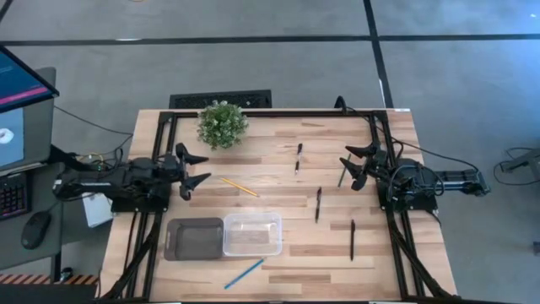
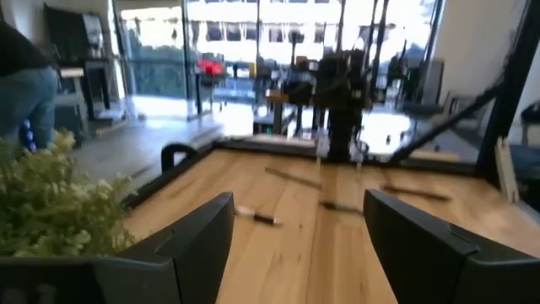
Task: Sort pens & pencils
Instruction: Put the yellow pencil into the black bin
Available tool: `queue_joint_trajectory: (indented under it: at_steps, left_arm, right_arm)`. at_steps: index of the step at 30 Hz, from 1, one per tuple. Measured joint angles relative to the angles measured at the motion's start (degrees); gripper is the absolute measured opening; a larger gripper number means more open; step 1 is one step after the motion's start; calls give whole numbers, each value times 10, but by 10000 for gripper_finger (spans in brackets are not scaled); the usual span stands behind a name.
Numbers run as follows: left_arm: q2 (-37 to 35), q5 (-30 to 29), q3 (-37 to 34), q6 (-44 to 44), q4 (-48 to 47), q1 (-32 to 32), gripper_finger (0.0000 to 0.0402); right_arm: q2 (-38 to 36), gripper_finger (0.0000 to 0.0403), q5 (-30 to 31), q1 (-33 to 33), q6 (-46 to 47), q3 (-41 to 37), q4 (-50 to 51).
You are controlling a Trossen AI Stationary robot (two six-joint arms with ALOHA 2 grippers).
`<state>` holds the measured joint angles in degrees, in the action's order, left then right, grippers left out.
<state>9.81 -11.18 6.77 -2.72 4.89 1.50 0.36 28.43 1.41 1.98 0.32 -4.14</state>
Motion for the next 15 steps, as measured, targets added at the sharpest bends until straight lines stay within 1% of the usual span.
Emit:
queue_joint_trajectory:
  at_steps: [3, 9, 15]
  left_arm:
    - [60, 6, 19, 15, 0, 0, 255]
    - [196, 50, 69, 90, -3, 0, 255]
    - [319, 49, 142, 169, -78, 0, 255]
  right_arm:
    - [0, 268, 1, 0, 0, 0, 0]
    - [0, 268, 1, 0, 0, 0, 0]
    - [0, 268, 1, 0, 1, 0, 0]
